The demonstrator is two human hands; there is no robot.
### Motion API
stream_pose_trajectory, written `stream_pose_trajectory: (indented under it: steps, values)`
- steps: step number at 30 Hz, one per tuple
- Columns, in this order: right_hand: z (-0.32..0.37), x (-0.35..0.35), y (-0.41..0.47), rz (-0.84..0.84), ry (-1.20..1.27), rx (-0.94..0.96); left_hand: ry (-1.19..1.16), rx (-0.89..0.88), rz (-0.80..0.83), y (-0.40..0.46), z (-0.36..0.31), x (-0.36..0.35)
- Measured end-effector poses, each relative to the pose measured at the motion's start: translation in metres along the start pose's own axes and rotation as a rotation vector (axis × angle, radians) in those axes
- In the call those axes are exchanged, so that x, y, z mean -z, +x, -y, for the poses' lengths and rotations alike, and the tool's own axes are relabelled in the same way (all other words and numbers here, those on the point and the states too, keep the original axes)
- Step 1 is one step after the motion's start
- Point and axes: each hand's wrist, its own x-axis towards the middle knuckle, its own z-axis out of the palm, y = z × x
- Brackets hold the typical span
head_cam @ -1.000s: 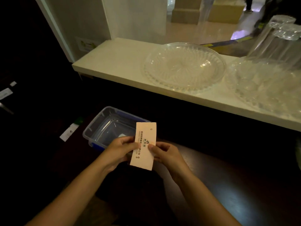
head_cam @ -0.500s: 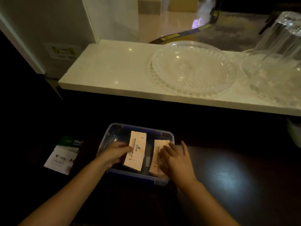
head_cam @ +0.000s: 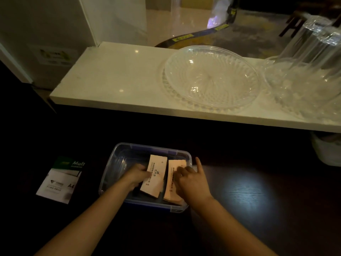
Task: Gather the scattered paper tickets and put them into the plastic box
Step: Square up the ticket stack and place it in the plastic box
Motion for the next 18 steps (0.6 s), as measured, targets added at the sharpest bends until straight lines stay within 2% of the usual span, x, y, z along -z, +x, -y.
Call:
stream_pose_trajectory:
  steps: [9,18]
  values:
    - [-0.001,-0.001,0.002,0.014,-0.004,0.008,0.198,-0.024,-0.083,-0.004,0.005,-0.018]
    - [0.000,-0.004,0.001,0.010,0.000,0.010,0.313,-0.083,-0.066,-0.010,0.003,-0.026]
